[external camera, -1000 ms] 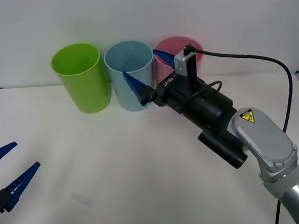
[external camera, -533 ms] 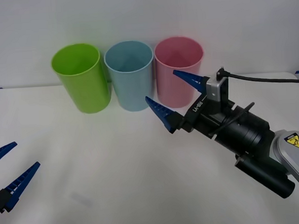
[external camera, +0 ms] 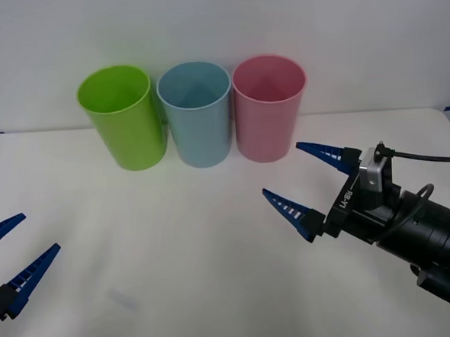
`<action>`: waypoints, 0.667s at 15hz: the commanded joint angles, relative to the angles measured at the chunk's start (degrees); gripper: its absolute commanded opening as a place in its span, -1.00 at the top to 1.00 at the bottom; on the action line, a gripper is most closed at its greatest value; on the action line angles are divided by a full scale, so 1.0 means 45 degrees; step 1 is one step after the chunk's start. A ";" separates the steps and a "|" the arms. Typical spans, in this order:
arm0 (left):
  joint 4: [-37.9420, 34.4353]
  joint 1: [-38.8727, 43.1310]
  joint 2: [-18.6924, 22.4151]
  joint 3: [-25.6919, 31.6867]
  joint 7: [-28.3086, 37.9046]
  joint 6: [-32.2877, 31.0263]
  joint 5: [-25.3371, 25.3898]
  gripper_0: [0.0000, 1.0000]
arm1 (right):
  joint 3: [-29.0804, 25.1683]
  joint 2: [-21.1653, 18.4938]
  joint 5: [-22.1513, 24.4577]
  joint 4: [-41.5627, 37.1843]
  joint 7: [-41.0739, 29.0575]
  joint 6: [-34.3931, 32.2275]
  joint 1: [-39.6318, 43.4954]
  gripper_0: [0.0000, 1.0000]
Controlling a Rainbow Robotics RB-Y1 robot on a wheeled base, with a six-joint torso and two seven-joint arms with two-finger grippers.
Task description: Grasp the object on the table and drop it into the matching bin: aluminum can to the light blue bin, PET bottle to the pink bin.
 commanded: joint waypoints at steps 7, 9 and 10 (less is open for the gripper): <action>0.0000 0.0001 0.0000 0.0000 0.0000 0.0000 0.0000 -1.00 | -0.2462 0.0545 -0.0203 0.0003 0.0855 -0.2996 0.1749 -1.00; 0.0000 0.0001 0.0000 0.0000 0.0000 0.0000 0.0000 -1.00 | -0.2872 0.0604 -0.0398 0.0003 0.1128 -0.3211 0.2178 -1.00; 0.0000 0.0001 0.0000 0.0000 0.0000 0.0000 0.0000 -1.00 | -0.3067 0.0702 -0.0496 0.0003 0.1265 -0.3367 0.2354 -1.00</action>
